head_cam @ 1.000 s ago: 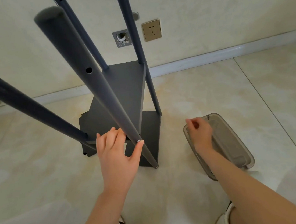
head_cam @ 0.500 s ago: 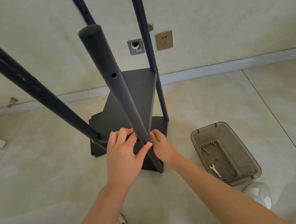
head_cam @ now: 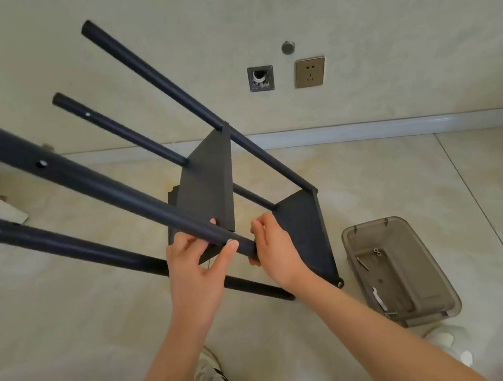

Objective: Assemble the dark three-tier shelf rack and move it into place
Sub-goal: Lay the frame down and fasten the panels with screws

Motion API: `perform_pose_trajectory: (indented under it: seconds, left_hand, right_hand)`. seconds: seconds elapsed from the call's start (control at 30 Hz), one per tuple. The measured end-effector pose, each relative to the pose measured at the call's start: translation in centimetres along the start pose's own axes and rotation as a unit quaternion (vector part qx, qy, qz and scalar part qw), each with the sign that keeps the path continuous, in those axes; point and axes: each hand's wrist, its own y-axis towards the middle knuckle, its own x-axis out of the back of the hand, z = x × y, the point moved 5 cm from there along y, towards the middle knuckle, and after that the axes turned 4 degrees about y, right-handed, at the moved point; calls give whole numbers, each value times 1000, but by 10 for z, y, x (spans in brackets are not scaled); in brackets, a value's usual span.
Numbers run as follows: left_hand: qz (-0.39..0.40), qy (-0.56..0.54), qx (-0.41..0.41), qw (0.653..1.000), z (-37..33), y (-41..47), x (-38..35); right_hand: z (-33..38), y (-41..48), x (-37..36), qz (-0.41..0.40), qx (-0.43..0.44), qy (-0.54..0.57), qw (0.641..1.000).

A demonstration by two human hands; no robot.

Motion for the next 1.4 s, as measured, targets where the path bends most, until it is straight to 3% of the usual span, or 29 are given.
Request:
perform_pose_trajectory:
  seconds: [0.17, 0.5, 0.77, 1.17, 1.4]
  left_hand:
    - [-10, -79, 88, 993, 29, -29, 0]
    - [36, -194, 177, 964, 70, -29, -18]
    - [74, -226, 271, 933, 96, -36, -48]
    - [140, -291, 326, 888, 111, -54, -94]
    - [139, -338, 371, 854, 121, -67, -113]
  right_hand:
    - [-11, -7, -12, 19, 4, -81, 996]
    - [-27, -9, -25, 28, -10, -125, 992]
    - [-52, -8, -22, 33, -58, -137, 988]
    - [-79, -11, -6, 32, -93, -199, 975]
    - [-98, -16, -5, 38, -128, -225, 965]
